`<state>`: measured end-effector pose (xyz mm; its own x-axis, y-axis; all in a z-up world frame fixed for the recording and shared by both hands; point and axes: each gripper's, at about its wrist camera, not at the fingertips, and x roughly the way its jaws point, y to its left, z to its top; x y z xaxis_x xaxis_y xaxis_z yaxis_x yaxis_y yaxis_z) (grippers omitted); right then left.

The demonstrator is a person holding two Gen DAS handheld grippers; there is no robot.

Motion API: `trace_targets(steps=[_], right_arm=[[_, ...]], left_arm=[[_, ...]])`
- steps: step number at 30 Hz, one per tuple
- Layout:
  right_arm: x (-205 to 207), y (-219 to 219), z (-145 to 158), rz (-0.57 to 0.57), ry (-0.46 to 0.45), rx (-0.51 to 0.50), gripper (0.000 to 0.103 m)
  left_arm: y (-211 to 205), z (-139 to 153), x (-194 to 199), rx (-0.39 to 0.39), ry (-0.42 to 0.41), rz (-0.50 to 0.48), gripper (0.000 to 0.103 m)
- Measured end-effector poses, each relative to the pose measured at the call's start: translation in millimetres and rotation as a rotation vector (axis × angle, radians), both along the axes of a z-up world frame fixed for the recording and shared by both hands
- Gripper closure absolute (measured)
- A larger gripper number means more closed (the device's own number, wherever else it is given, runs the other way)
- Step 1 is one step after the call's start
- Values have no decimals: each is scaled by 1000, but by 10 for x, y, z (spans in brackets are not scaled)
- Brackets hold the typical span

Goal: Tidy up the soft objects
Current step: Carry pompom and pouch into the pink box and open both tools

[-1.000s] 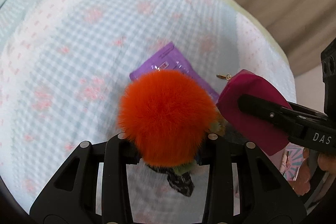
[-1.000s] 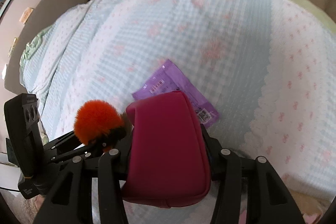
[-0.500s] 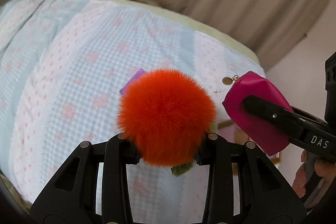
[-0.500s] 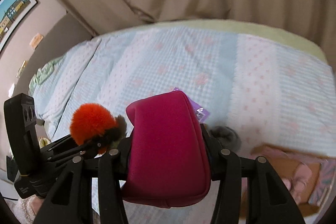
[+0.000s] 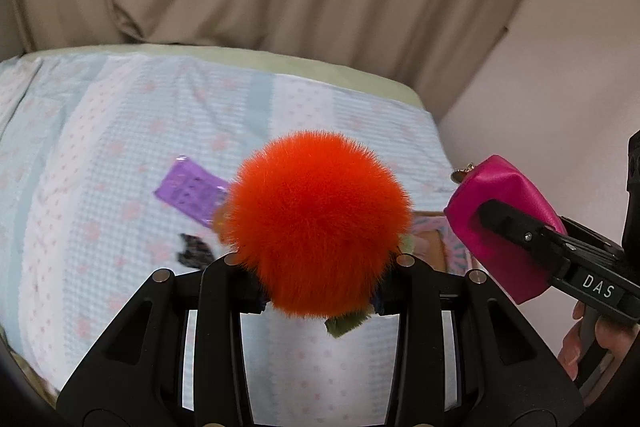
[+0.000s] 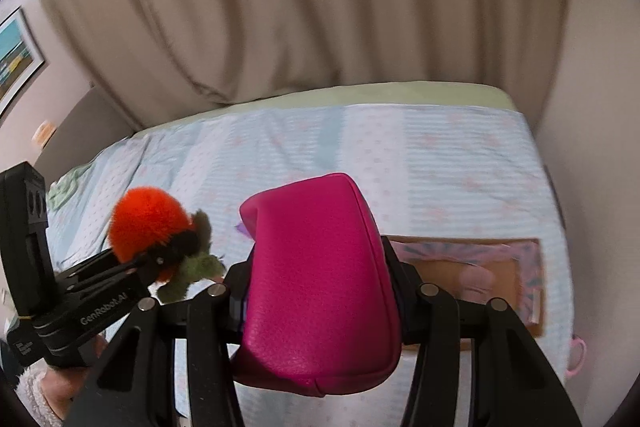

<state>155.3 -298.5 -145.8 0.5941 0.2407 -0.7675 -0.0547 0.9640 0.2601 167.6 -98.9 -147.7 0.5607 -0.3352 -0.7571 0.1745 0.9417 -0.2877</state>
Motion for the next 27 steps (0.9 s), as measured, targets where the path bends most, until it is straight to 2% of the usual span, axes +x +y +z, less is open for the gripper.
trace_targets(steps=[4,6,11,18,27], right_arm=[[-115,-306,5,0,4,-85,56],[-126,-473,-42,-26,17,-66,56],[-118,-997,-303,-115,78,-39,56],[76,-1581,-862,-201,182,-42,56],[346,-2024,-1627,-254,312,-10,56]], left_arm=[[-438,0,-67,-25,5,-40,71],[-625,-26,-55,-42,15,-60,71],[-1152,-185,13,-30,33,-121,71],[-1772,-717,182,38,131,-191,71],[-2380,-1521,466,138,260,-270,71]])
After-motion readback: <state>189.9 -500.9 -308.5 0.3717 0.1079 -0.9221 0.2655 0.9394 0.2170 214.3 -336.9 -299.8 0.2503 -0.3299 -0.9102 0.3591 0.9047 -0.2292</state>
